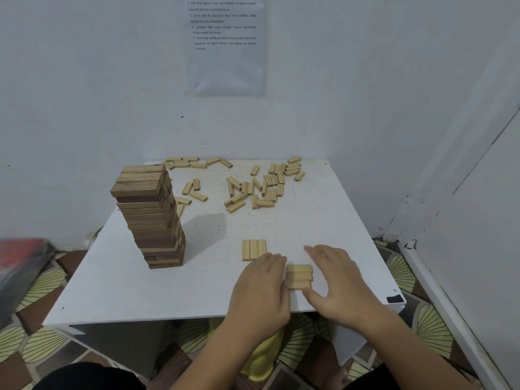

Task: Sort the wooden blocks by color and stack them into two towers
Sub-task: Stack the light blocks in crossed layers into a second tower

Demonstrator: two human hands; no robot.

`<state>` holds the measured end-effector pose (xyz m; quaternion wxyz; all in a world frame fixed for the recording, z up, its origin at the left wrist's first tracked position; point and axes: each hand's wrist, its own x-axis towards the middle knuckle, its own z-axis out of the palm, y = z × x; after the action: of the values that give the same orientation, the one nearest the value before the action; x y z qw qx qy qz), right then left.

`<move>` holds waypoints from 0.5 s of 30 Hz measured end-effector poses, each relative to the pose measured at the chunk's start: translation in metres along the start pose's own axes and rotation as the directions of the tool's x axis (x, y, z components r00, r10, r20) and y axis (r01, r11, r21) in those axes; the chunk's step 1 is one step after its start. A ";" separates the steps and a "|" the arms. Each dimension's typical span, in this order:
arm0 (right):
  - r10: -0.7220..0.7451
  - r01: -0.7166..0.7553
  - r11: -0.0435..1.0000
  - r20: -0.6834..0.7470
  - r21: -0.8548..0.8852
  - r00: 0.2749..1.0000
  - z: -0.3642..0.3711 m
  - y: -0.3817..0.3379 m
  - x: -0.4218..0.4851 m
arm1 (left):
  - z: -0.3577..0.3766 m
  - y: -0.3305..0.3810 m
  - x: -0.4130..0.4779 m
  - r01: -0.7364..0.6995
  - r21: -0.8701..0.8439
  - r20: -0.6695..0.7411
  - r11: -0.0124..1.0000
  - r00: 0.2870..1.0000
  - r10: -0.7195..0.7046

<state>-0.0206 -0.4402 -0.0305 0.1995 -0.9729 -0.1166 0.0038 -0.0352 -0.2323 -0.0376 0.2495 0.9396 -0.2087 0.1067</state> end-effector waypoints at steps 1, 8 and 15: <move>0.082 -0.081 0.993 0.011 -0.084 0.997 0.002 -0.002 -0.005 | 0.003 -0.001 -0.003 -0.022 0.118 0.023 0.993 1.000 0.019; 0.197 -0.168 0.941 0.072 -0.294 0.978 0.022 -0.014 -0.027 | 0.011 0.009 -0.012 0.061 0.245 0.280 0.968 0.951 -0.131; 0.105 -0.085 0.961 0.062 -0.265 0.993 0.026 -0.013 -0.020 | 0.015 0.013 -0.007 0.052 0.297 0.294 0.954 0.945 -0.143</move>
<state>-0.0444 -0.4228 -0.0499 0.0645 -0.9944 -0.0765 0.0347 -0.0456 -0.2476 -0.0470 0.0805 0.9799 -0.1807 -0.0270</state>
